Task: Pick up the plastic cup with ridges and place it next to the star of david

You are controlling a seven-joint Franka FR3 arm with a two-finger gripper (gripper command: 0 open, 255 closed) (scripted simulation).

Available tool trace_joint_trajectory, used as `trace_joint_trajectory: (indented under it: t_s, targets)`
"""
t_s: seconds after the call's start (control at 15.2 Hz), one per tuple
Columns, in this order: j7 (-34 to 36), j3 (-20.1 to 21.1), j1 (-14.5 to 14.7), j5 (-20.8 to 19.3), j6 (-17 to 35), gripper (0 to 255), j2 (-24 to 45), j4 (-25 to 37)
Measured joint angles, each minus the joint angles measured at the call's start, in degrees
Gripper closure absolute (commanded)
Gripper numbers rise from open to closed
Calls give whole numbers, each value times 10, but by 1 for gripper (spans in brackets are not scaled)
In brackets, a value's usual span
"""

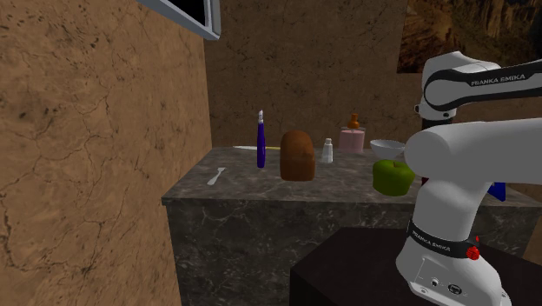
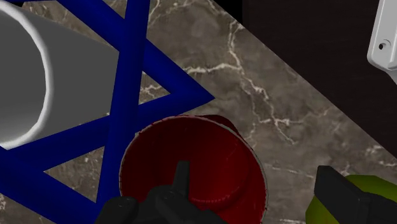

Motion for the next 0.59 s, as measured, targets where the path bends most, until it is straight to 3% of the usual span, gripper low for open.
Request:
trace_joint_trajectory:
  t_s: [0.13,0.4,0.59]
  targets:
    - [-3,11,1,10,-9,0,-6,4]
    - [-2,76,25,75,-57,0,-18,40]
    - [-2,83,28,82,-63,0,-18,46]
